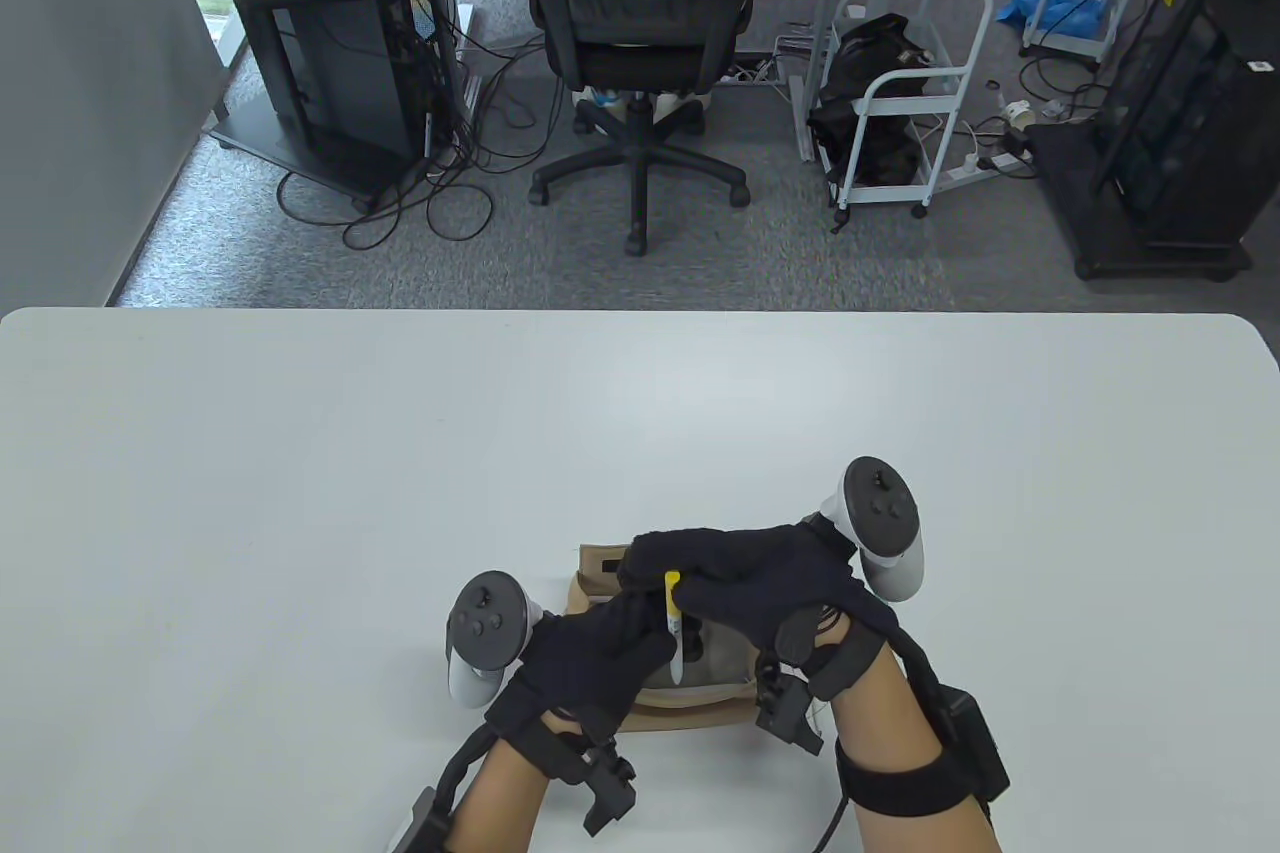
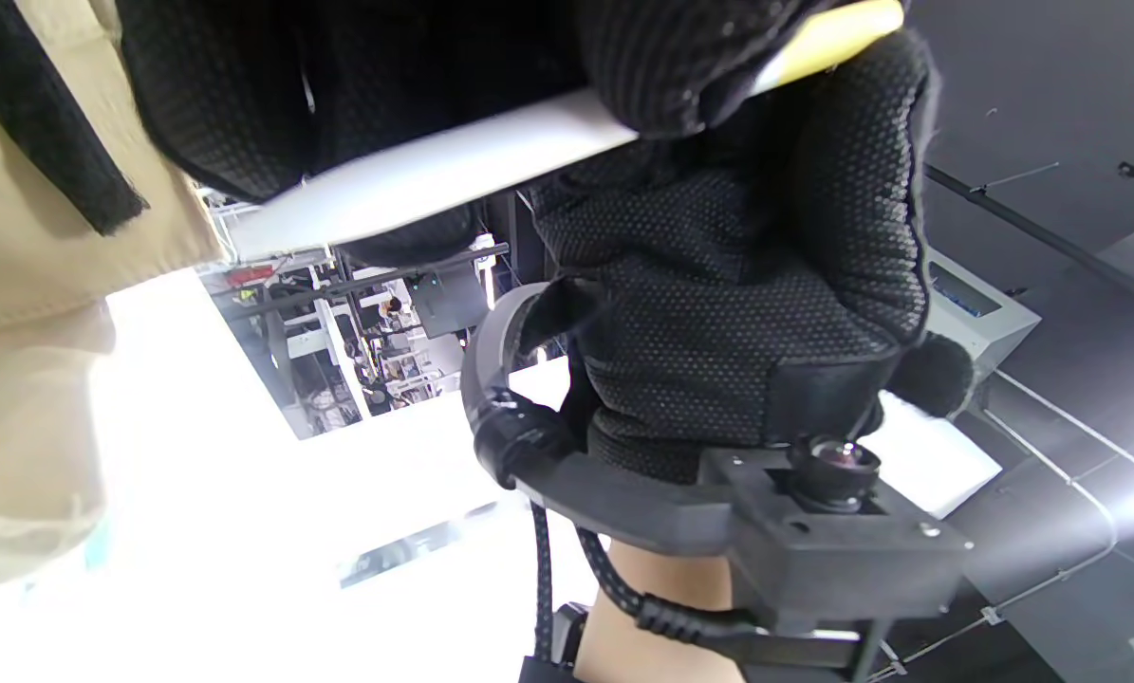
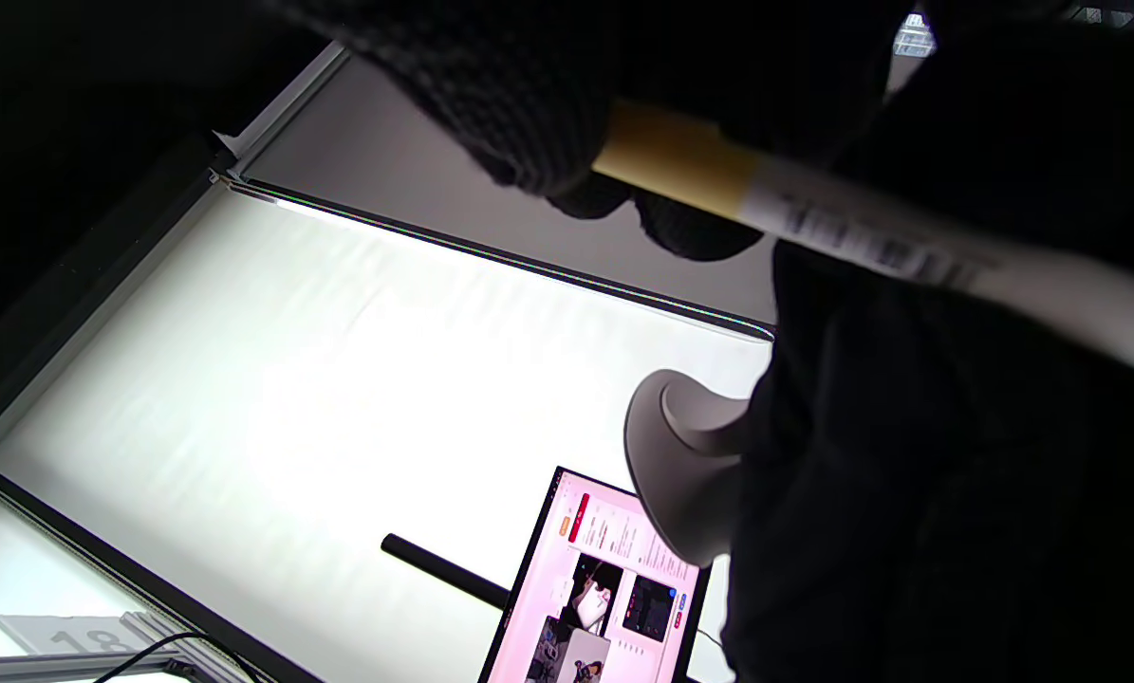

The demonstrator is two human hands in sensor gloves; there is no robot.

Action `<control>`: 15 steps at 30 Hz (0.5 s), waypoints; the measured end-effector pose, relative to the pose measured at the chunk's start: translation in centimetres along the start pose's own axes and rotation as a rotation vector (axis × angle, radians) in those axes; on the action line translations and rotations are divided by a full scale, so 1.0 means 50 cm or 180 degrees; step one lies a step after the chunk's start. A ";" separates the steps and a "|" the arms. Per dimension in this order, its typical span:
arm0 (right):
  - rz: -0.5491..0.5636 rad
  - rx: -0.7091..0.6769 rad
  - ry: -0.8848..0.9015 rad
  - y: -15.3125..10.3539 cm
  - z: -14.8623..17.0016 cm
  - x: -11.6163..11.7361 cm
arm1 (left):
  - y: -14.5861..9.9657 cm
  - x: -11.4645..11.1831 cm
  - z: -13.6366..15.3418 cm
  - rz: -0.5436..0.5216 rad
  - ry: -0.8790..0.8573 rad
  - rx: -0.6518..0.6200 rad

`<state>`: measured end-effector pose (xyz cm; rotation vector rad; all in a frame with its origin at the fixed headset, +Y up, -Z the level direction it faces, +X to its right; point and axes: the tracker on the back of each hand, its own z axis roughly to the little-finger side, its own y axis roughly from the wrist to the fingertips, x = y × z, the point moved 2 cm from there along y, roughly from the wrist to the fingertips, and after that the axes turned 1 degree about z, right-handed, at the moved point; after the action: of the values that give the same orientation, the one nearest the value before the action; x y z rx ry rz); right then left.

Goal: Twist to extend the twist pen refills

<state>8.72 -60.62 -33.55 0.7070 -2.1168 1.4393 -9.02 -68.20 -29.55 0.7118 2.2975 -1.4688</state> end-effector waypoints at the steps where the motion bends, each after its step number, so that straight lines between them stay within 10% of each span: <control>1: 0.0012 0.0003 -0.0048 -0.001 -0.001 -0.002 | 0.000 0.000 0.001 0.0007 0.0040 0.0007; 15: 0.0516 -0.0087 -0.0932 -0.015 -0.034 -0.015 | -0.002 -0.001 0.004 -0.0011 0.0110 0.0042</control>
<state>9.96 -59.16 -32.97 0.7922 -2.4621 1.4604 -9.05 -68.42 -29.55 0.7430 2.3176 -1.4859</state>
